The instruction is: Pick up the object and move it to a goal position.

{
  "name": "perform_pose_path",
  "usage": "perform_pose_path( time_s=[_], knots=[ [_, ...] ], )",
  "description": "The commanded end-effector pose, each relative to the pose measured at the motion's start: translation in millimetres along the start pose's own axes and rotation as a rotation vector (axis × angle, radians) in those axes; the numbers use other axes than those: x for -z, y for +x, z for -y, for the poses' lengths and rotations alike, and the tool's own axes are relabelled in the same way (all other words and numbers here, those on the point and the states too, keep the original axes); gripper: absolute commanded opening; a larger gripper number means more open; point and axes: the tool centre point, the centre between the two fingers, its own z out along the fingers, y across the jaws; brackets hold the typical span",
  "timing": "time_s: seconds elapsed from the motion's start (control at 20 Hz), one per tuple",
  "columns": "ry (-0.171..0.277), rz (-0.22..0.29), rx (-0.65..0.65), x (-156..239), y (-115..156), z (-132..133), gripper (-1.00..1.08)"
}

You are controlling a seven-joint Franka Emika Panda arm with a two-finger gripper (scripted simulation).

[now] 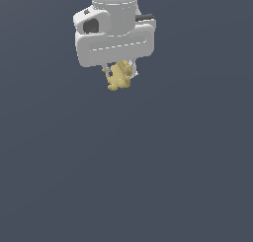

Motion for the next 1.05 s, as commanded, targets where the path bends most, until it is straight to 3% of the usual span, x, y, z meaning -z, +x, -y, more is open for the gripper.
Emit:
perform_pose_path(
  time_s=[0.0,0.45,1.0],
  knots=[
    [0.000,0.001,0.000,24.7,-1.4,-2.8,-1.00],
    [0.000,0.003,-0.001,84.2,-1.9,-10.8,-1.00],
    [0.000,0.003,-0.001,106.0,-1.1,-14.1,-1.00]
  ],
)
